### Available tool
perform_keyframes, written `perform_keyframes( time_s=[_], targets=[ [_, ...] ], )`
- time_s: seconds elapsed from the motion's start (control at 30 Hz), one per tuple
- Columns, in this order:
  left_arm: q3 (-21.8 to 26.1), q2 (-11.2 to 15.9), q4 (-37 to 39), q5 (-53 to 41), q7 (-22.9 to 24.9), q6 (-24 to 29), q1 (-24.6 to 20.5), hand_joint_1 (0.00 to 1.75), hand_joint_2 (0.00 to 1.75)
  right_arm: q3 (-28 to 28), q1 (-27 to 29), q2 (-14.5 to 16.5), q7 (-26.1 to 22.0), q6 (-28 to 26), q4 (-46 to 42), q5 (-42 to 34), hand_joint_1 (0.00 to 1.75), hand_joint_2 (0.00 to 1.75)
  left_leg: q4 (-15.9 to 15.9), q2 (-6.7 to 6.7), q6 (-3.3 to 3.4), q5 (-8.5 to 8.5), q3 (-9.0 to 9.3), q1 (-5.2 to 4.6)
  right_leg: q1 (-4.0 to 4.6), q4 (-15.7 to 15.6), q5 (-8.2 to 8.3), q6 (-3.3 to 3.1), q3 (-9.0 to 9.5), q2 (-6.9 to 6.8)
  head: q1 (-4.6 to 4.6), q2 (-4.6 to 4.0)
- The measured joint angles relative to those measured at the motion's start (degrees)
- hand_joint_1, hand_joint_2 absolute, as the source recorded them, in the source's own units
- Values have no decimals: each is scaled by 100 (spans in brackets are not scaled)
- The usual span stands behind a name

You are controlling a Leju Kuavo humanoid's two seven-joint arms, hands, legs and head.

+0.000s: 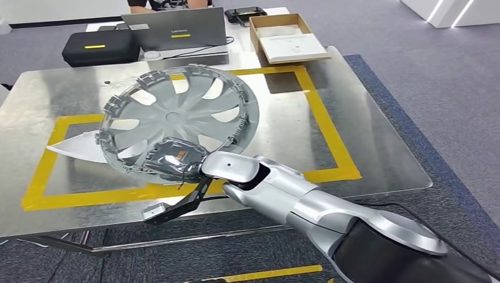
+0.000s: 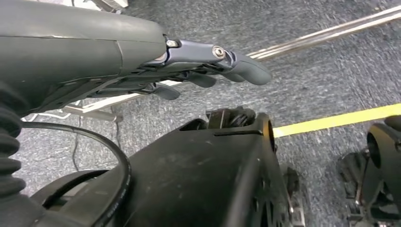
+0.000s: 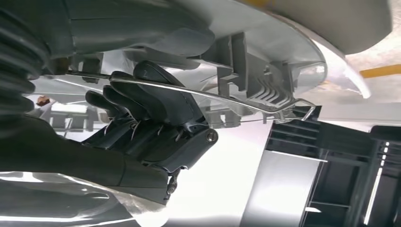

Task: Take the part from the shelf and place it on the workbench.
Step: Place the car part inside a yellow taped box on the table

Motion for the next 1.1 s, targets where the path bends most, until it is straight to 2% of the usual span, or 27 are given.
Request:
perform_keyframes(
  time_s=[0.07, 0.1, 0.2, 0.27, 0.3, 0.37, 0.4, 0.43, 0.47, 0.5, 0.57, 0.6, 0.63, 0.73, 0.8, 0.83, 0.9, 0.93, 0.97, 1.0, 1.03, 1.1],
  targets=[
    [-4, -3, 0, -5, 1, -9, 29, 0, 175, 0, -17, 21, -1, 0, 23, -2, 175, 175, -719, 2, -3, 312, 337, 14, 5, 27, -16, 38, -1, 21, -3, 0],
    [-6, -3, 0, -6, 1, -14, 41, 0, 175, 0, -27, 30, -1, -1, 33, -3, 175, 175, -977, 2, 14, 365, 452, 8, 14, 45, -18, 68, -20, 28, -5, 0],
    [-11, -5, 0, -6, 1, -17, 59, 0, 175, 0, -35, 39, -1, -2, 68, -2, 175, 175, -1136, -12, 107, 320, 493, -19, 25, 64, -7, 149, -75, 22, -1, 0],
    [-14, -12, 0, -7, 1, -16, 61, 0, 175, 0, -44, 40, -1, -1, 84, -4, 175, 175, -1152, -10, 180, 338, 498, -15, 13, 181, -110, 196, -150, 10, 7, 0],
    [-15, -15, 0, -7, 1, -16, 60, 0, 175, 0, -54, 40, 2, 9, 89, -17, 175, 175, -1163, -4, 218, 347, 503, -11, 9, 387, -236, 213, -254, 7, 18, 0],
    [-20, -16, 0, -8, 1, -19, 61, 0, 175, 0, -65, 39, 34, 70, 112, -80, 175, 175, -1165, 7, 270, 350, 500, -22, 5, 1102, -567, 228, -595, 1, 35, 0],
    [-21, -15, 0, -9, 1, -24, 64, 0, 175, 0, -65, 37, 62, 112, 135, -129, 175, 175, -1164, 9, 282, 349, 499, -32, 6, 1451, -677, 229, -762, 1, 34, 0],
    [-21, -14, 0, -10, 1, -28, 65, 0, 175, 0, -68, 35, 90, 147, 167, -180, 175, 175, -1163, 8, 288, 348, 501, -41, 8, 1655, -702, 225, -865, 1, 33, 0],
    [-20, -14, 0, -12, 0, -33, 66, 0, 175, -3, -80, 33, 109, 167, 212, -231, 175, 175, -1161, 4, 291, 347, 503, -49, 10, 1643, -620, 214, -867, 1, 34, 0],
    [-20, -15, 0, -16, -1, -36, 66, 0, 175, -9, -103, 33, 117, 174, 268, -281, 175, 175, -1160, -3, 292, 347, 506, -56, 13, 1415, -451, 194, -765, 1, 33, 0],
    [-18, -20, 0, -26, -2, -42, 65, 0, 175, -52, -179, 32, 114, 169, 413, -389, 175, 175, -1152, -15, 282, 342, 502, -72, 33, 656, -100, 137, -388, -5, 33, 0],
    [-17, -21, 0, -33, -3, -50, 66, 0, 175, -95, -221, 32, 110, 164, 491, -450, 175, 175, -1144, -17, 268, 342, 487, -81, 45, 350, -17, 116, -233, -9, 32, 0],
    [-15, -22, 0, -43, -3, -59, 68, 0, 175, -154, -256, 28, 110, 161, 571, -505, 131, 131, -1140, -17, 246, 348, 469, -84, 58, 172, 7, 101, -145, -8, 27, 0],
    [-10, -21, 0, -91, -3, -107, 68, 0, 175, -361, -333, -15, 193, 147, 785, -550, 0, 0, -1146, -15, 168, 360, 445, -76, 56, 70, 4, 66, -106, 2, 24, 0],
    [-15, -17, 0, -157, -3, -238, 53, 0, 175, -482, -407, -45, 427, 26, 897, -473, 0, 0, -941, -11, 109, 207, 370, -72, 21, 28, 24, 25, -70, -11, 2, 0],
    [-21, -15, 0, -190, 0, -318, 38, 0, 175, -536, -443, -56, 568, -63, 953, -435, 0, 0, -674, -8, 78, 55, 264, -62, 9, 17, 26, 9, -53, -18, -10, 0],
    [-30, -14, 0, -225, 7, -413, -1, 0, 87, -633, -471, -80, 771, -181, 1063, -410, 0, 0, 28, -8, 26, -253, -9, -42, 7, 18, 20, -7, -41, -23, -26, 0],
    [-31, -13, 0, -232, 12, -426, -13, 0, 44, -683, -469, -91, 812, -187, 1108, -418, 0, 0, 265, -8, 9, -314, -90, -34, 7, 20, 18, -9, -36, -20, -26, 0],
    [-32, -11, 0, -242, 20, -432, -16, 0, 0, -731, -467, -100, 848, -165, 1143, -430, 0, 0, 313, -7, 1, -271, -87, -26, 7, 23, 16, -9, -33, -12, -26, 0],
    [-34, -7, 0, -256, 33, -436, -9, 0, 0, -784, -474, -106, 880, -123, 1173, -447, 0, 0, 148, -7, -1, -124, 6, -19, 6, 27, 12, -5, -27, 0, -27, 0],
    [-37, -1, 0, -270, 51, -438, 9, 0, 0, -836, -490, -111, 909, -69, 1202, -467, 0, 0, -187, -5, 5, 82, 165, -13, 5, 34, 6, 3, -20, 12, -27, 0],
    [-49, 9, 0, -295, 82, -438, 52, 0, 0, -936, -524, -120, 955, 39, 1256, -503, 0, 0, -822, -6, 33, 334, 455, -23, 19, 52, -1, 40, -31, 29, -25, 0]
  ],
)
